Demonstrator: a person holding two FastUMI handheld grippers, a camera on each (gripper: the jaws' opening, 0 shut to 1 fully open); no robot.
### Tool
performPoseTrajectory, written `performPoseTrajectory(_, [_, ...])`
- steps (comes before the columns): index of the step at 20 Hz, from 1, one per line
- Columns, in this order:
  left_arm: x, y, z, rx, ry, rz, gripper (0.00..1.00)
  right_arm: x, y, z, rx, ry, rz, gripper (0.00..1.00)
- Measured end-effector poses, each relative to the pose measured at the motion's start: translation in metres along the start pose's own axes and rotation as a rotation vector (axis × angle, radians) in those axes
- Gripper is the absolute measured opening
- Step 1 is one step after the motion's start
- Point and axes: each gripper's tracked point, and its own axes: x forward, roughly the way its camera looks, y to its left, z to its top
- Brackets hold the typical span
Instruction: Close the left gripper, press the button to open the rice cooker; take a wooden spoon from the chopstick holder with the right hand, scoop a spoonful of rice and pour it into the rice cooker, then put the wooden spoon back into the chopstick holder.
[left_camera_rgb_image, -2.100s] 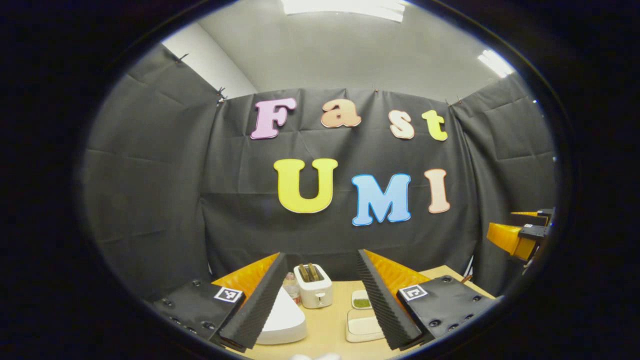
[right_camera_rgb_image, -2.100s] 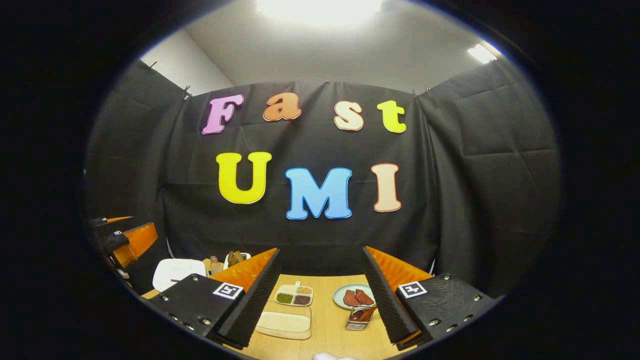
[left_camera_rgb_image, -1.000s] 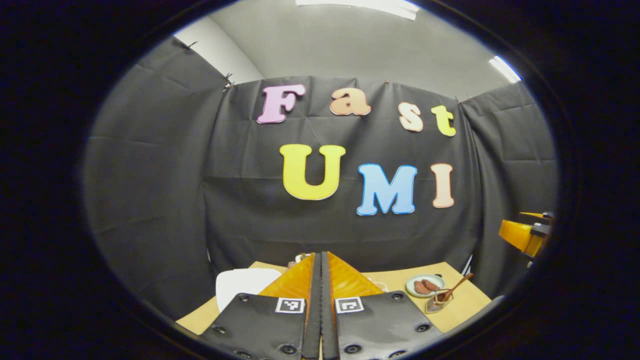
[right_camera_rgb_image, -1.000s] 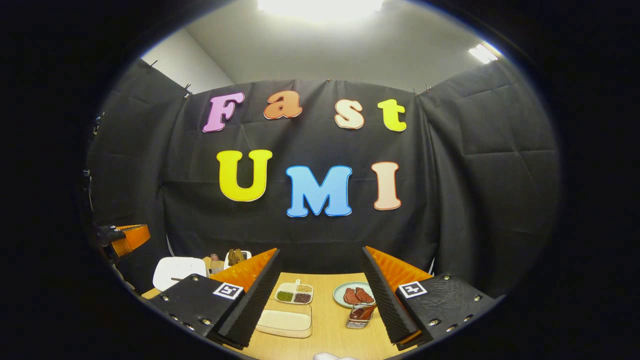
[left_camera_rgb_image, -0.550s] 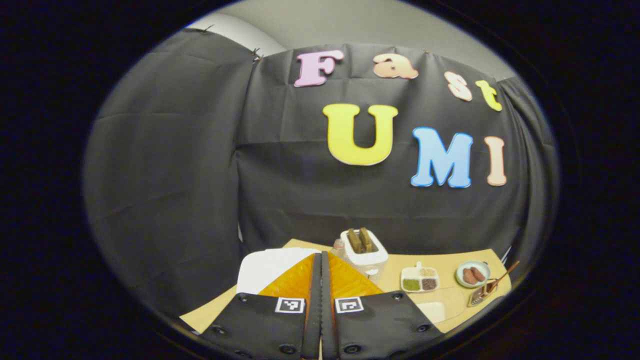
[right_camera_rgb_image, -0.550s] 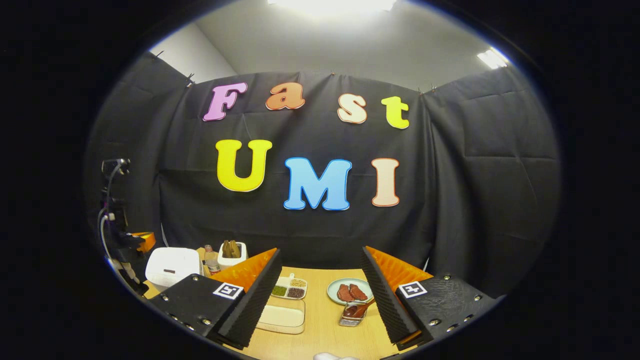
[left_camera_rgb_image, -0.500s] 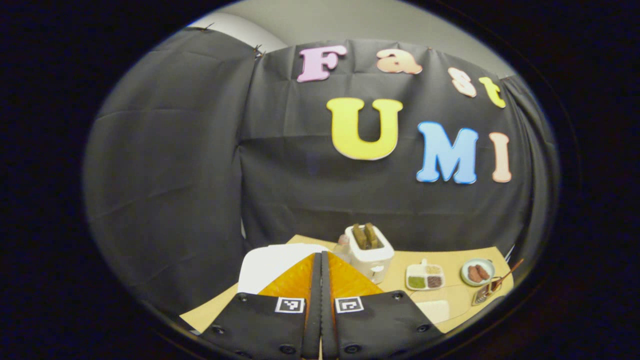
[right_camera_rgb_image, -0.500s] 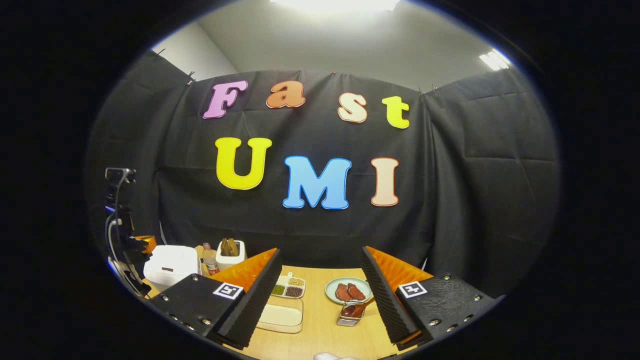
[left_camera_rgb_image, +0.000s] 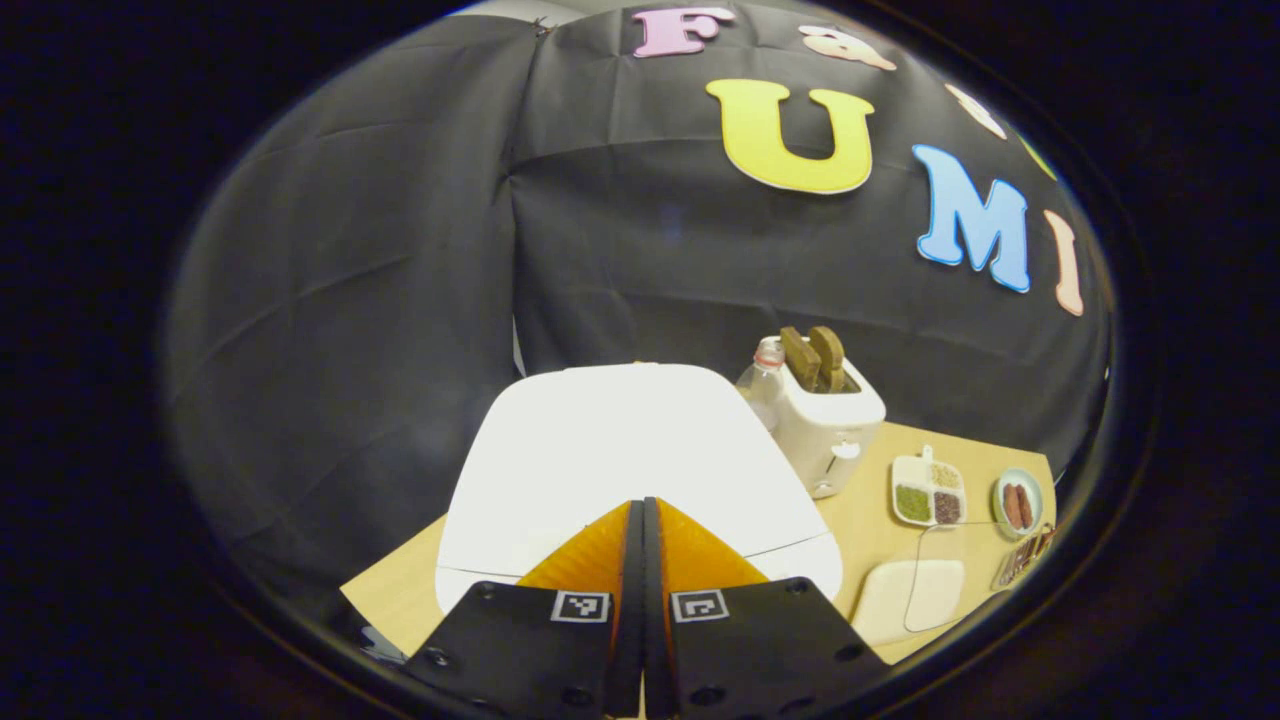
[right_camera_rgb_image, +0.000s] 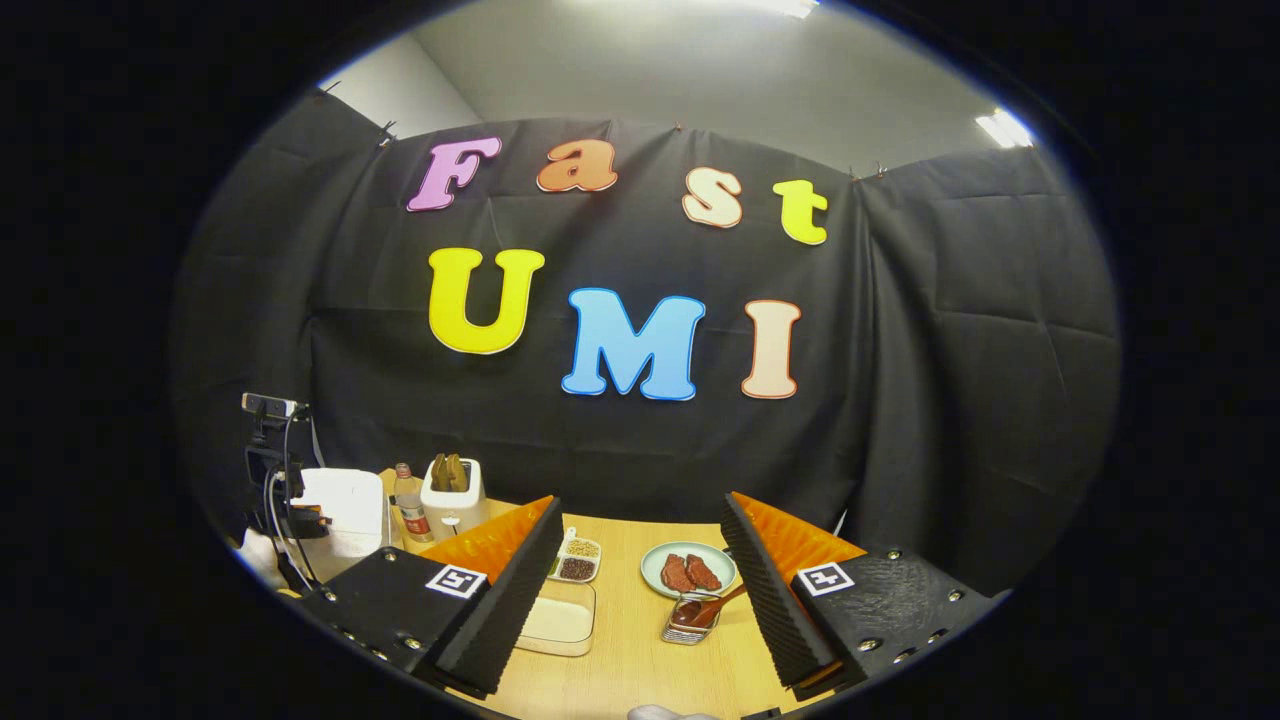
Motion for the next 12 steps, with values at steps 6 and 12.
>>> performPoseTrajectory(6, [0.0003,0.0025,-0.0039,0.048,0.045,0.014,0.09,0.0045,0.0075,-0.0034,0.013,0.013,0.017,0.97])
performPoseTrajectory(12, [-0.0013,0.0027,-0.0018,0.048,0.077,-0.010,0.09,0.0035,0.0097,-0.0104,0.018,0.019,0.015,0.97])
